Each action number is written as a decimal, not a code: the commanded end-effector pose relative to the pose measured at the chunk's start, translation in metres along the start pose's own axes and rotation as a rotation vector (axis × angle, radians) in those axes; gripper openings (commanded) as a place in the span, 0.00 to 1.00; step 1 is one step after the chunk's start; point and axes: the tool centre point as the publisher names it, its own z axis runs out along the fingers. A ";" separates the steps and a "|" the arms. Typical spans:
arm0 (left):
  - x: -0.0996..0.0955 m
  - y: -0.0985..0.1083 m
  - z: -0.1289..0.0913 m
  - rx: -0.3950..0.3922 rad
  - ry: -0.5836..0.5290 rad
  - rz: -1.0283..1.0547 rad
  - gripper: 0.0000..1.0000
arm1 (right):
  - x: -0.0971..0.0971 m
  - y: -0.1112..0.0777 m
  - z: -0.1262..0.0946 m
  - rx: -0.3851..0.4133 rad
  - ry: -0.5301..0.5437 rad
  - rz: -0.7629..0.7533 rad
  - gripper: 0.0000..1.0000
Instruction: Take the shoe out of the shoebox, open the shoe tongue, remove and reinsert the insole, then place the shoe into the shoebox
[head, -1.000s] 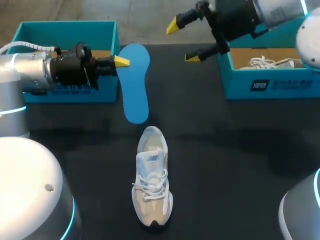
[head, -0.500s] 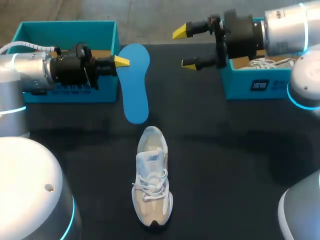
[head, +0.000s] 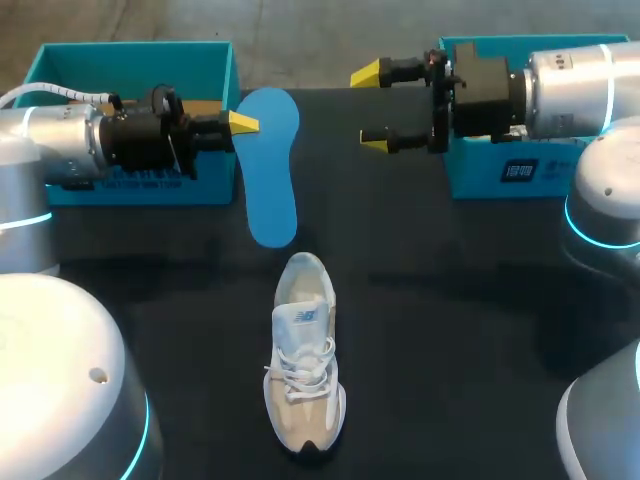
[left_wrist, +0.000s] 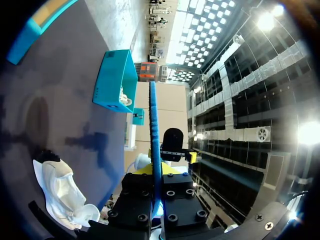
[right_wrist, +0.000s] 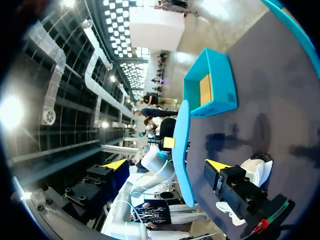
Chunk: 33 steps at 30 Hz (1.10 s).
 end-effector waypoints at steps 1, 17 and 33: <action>0.000 0.000 0.000 -0.001 -0.004 0.000 0.00 | 0.001 0.001 0.003 0.001 -0.020 0.010 1.00; 0.000 0.000 0.000 -0.001 -0.004 0.000 0.00 | 0.001 0.001 0.003 0.001 -0.020 0.010 1.00; 0.016 0.001 -0.009 -0.062 0.016 0.253 0.00 | 0.001 0.001 0.003 0.001 -0.020 0.010 1.00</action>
